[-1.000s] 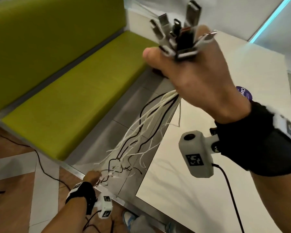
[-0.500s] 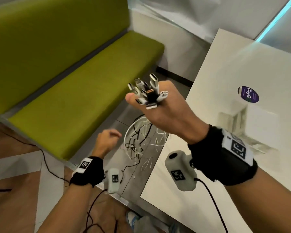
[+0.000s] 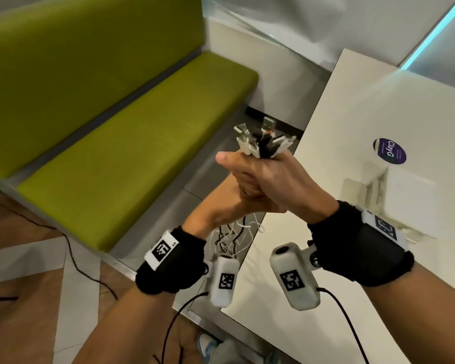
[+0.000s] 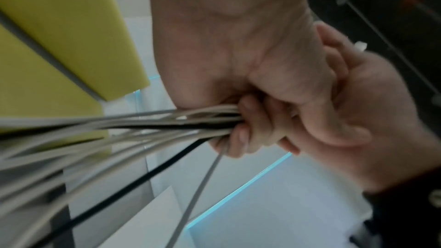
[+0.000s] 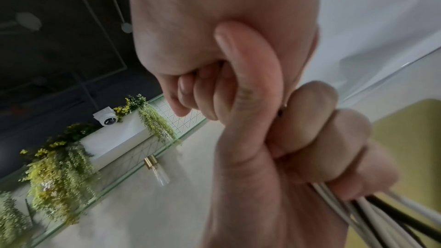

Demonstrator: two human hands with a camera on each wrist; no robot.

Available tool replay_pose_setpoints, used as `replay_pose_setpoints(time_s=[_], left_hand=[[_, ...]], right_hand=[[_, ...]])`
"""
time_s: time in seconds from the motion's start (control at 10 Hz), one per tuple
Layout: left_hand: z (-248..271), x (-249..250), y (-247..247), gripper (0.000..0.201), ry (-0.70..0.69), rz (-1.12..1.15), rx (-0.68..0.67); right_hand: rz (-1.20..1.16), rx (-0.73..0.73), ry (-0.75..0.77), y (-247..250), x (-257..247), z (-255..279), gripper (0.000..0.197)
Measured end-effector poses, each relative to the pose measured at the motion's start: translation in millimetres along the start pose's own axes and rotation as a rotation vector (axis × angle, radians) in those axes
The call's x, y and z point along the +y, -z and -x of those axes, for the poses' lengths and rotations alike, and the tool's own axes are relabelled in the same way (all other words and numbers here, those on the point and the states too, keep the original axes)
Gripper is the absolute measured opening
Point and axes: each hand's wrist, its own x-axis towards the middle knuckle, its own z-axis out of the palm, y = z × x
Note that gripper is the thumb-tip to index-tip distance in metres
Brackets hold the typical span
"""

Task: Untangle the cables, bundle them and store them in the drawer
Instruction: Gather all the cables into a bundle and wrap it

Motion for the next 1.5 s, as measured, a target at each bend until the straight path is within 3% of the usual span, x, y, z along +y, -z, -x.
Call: replay_pose_setpoints(time_s=[0.1,0.2,0.3,0.4,0.5,0.6,0.7,0.8,0.9,1.0,1.1,1.2,1.3,1.4,1.5], left_hand=[[-21.5,-46.4,4.8,0.026,-0.119,-0.093,0.106],[-21.1,-73.6,7.5,0.027,-0.24,-0.119,0.168],[-22.1,-115.3,11.0,0.041,-0.186,-0.13,0.357],[-26.4,-168.5,24.9,0.039,-0.124,-0.294,0.523],[-20.8,-197.9,46.8,0.045,0.068,-0.448,0.483],[-20.3,-206.5,63.7,0.035,0.185,-0.571,0.344],[-18.4,-192.4,76.5,0.029,0.221,-0.566,0.196],[-11.1,-156.4,101.5,0.081,0.222,-0.552,-0.057],[-1.4,-101.1,119.6,0.106,0.106,-0.473,-0.158],[4.1,-39.7,98.1,0.089,-0.135,-0.249,-0.211],[-1.5,-5.9,61.7,0.058,-0.215,-0.234,-0.24],[-8.6,-2.4,29.2,0.019,-0.166,-0.339,-0.252],[-8.2,-12.8,4.7,0.021,-0.188,-0.209,-0.267],[-3.3,-24.4,-8.9,0.034,-0.193,-0.091,-0.158],[-2.7,-51.7,-8.9,0.048,-0.155,-0.139,-0.096]], right_hand=[[0.158,0.049,0.037,2.4,-0.5,2.9,0.05],[0.045,0.062,0.1,7.2,-13.6,5.1,0.058],[0.018,0.014,0.152,7.8,-22.8,9.8,0.066],[-0.036,-0.005,0.177,6.1,-27.9,15.4,0.063],[-0.019,-0.015,0.206,3.1,-29.9,16.9,0.058],[-0.015,-0.018,0.203,1.4,-30.8,15.8,0.057],[-0.054,-0.036,0.208,3.9,-31.3,13.2,0.056],[-0.086,-0.062,0.212,8.4,-26.7,13.1,0.053],[-0.104,-0.079,0.192,11.3,-19.3,13.5,0.051],[-0.144,-0.113,0.139,11.3,-13.3,9.8,0.051],[-0.05,-0.134,0.114,8.2,-10.2,7.8,0.045],[-0.081,-0.2,0.077,5.3,-11.2,11.4,0.05],[-0.122,-0.192,0.032,9.1,-12.4,14.4,0.051],[-0.083,-0.172,0.011,12.4,-5.2,16.2,0.051],[-0.058,-0.138,0.04,12.1,1.3,19.3,0.051]])
